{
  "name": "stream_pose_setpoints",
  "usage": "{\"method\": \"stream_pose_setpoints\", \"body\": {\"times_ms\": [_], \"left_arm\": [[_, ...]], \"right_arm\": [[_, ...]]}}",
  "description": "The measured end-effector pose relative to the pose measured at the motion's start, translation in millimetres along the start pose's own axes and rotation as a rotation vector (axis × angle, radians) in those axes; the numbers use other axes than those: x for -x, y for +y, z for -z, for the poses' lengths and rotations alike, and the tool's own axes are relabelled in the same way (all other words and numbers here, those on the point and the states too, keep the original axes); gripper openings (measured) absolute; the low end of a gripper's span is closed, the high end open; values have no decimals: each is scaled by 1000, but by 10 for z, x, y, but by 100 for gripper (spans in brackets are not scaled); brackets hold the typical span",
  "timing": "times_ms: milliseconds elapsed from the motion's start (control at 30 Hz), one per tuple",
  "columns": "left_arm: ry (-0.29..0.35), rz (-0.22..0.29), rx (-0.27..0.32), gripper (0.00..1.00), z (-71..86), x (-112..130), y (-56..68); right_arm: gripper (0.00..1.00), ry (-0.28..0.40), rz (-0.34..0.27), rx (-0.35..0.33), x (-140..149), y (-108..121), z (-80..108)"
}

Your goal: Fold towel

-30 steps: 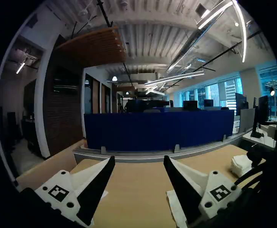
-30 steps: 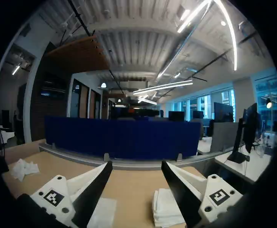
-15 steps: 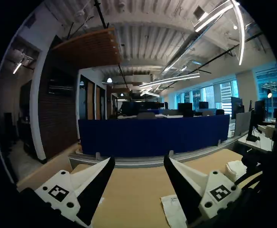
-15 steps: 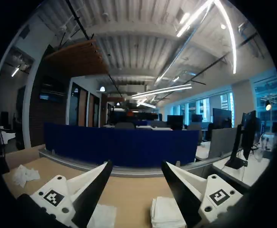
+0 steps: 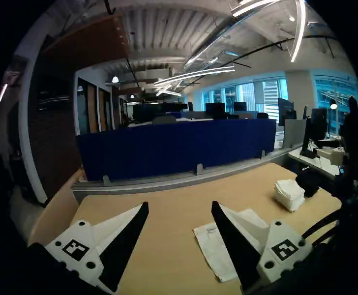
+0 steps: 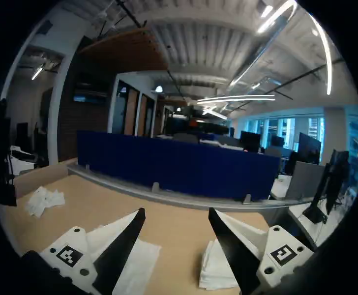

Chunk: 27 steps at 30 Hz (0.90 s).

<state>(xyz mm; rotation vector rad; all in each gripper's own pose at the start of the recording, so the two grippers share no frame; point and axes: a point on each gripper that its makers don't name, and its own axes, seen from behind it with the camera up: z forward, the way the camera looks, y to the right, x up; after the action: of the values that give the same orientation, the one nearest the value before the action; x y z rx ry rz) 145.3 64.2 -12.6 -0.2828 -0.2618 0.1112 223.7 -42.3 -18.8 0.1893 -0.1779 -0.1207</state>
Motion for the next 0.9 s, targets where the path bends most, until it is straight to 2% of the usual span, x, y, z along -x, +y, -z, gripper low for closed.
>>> {"method": "stream_pose_setpoints", "body": {"times_ms": [167, 267, 567, 700, 900], "left_arm": [[-104, -48, 104, 95, -32, 255, 214], [-154, -69, 151, 95, -41, 407, 311], [-226, -109, 226, 95, -125, 790, 540], [-253, -126, 257, 95, -164, 1063, 655], [-317, -122, 299, 95, -216, 1603, 833]], "right_arm": [[100, -121, 65, -141, 278, -272, 21], [100, -167, 76, -193, 397, -345, 39], [100, -226, 94, -250, 700, -448, 18], [100, -262, 95, -269, 993, -528, -22], [100, -323, 88, -298, 1520, -660, -75]]}}
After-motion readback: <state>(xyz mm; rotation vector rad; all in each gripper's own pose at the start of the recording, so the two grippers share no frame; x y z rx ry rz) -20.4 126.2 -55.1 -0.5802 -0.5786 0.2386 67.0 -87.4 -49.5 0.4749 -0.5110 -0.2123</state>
